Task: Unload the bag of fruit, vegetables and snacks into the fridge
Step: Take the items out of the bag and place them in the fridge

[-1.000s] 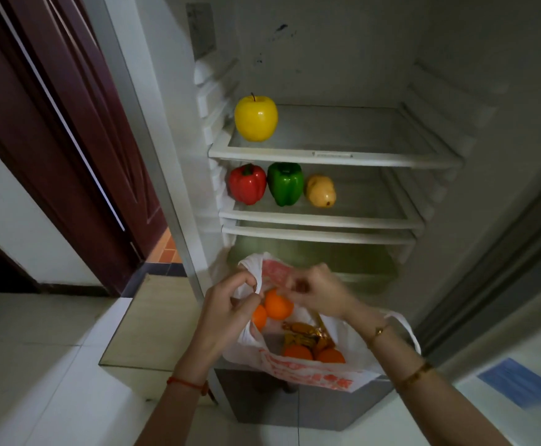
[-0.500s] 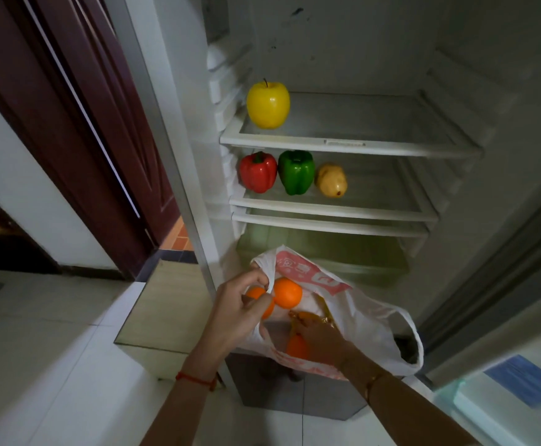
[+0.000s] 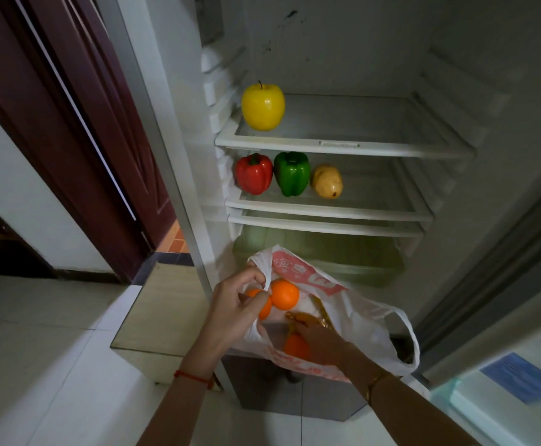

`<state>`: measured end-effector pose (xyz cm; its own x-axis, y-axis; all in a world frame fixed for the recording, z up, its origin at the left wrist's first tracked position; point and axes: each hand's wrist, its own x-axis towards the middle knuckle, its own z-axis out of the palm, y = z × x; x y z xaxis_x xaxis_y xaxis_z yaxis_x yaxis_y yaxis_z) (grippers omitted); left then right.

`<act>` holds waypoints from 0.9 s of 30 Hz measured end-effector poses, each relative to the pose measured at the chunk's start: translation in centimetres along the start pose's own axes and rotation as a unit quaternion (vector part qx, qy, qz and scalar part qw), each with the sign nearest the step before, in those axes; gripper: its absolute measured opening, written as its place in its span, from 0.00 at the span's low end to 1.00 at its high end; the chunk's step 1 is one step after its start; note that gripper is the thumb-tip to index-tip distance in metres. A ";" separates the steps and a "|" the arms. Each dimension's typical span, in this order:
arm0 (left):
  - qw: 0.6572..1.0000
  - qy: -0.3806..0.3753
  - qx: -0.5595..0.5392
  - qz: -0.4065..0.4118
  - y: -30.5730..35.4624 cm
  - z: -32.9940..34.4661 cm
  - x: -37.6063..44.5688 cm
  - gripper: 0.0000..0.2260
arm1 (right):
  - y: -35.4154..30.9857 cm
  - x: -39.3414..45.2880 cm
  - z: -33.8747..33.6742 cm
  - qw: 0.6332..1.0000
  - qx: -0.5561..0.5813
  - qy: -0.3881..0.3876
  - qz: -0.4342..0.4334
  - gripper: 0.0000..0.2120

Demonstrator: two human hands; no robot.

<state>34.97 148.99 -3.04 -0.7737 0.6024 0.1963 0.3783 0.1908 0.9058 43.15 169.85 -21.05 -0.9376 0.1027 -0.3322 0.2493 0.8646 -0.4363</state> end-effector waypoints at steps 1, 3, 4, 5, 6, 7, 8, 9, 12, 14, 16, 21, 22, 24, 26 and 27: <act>1.000 0.000 -0.002 -0.001 0.0 0.0 0.0 0.08 | 0.5 0.1 0.5 1.000 0.009 0.001 0.006 0.22; 1.000 -0.004 -0.005 -0.005 -0.1 -0.1 0.1 0.08 | -0.3 -0.2 0.0 0.999 0.026 0.008 0.018 0.18; 1.000 -0.005 -0.005 -0.006 -0.2 -0.1 0.1 0.08 | -0.8 -0.4 -0.3 1.000 0.016 0.022 0.016 0.16; 1.000 -0.005 -0.005 -0.006 -0.2 -0.1 0.1 0.08 | -1.3 -0.4 -0.5 0.999 0.041 0.030 0.019 0.16; 1.000 -0.004 -0.006 -0.007 -0.2 -0.1 0.1 0.08 | -1.5 -0.4 -0.8 0.997 0.066 0.037 0.029 0.20; 1.000 -0.002 -0.007 -0.008 -0.2 -0.2 0.1 0.08 | -1.7 -0.1 -1.2 0.994 0.099 0.033 0.035 0.27; 1.000 -0.002 -0.007 -0.008 -0.1 -0.3 0.1 0.08 | -2.0 -0.1 -1.9 0.990 0.128 0.021 0.047 0.33; 1.000 -0.001 -0.008 -0.009 -0.1 -0.3 0.1 0.07 | -2.4 -0.2 -3.0 0.983 0.172 0.020 0.054 0.35; 1.000 0.006 -0.018 -0.013 0.0 -0.5 0.2 0.07 | -3.3 -1.0 -6.7 0.950 0.307 0.029 0.045 0.31; 1.000 0.013 -0.022 -0.012 0.1 -0.5 0.3 0.07 | -4.0 -1.7 -9.1 0.902 0.429 0.041 0.030 0.26; 1.000 0.012 -0.025 -0.013 0.4 -0.5 0.5 0.04 | -5.4 -2.9 -11.6 0.846 0.531 0.038 0.021 0.22; 0.999 0.003 -0.044 -0.013 0.4 -0.4 0.9 0.07 | -8.3 -5.4 -16.6 0.744 0.666 0.040 -0.033 0.26; 0.999 0.003 -0.046 -0.016 0.4 -0.3 1.0 0.07 | -8.7 -5.8 -17.4 0.719 0.692 0.043 -0.042 0.28; 0.999 0.008 -0.044 -0.018 0.4 -0.3 1.2 0.04 | -9.8 -6.6 -19.4 0.671 0.736 0.064 -0.072 0.34; 0.999 0.011 -0.042 -0.021 0.4 -0.2 1.3 0.02 | -10.9 -6.9 -21.6 0.654 0.741 0.112 -0.100 0.36; 0.999 0.011 -0.041 -0.021 0.5 -0.2 1.4 0.02 | -11.5 -7.0 -22.8 0.664 0.726 0.140 -0.111 0.35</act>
<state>33.96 149.79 -2.28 -0.7990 0.5783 0.1649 0.3035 0.1511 0.9408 41.29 170.45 5.38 -0.9480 0.3152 -0.0443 -0.1231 -0.4915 -0.8621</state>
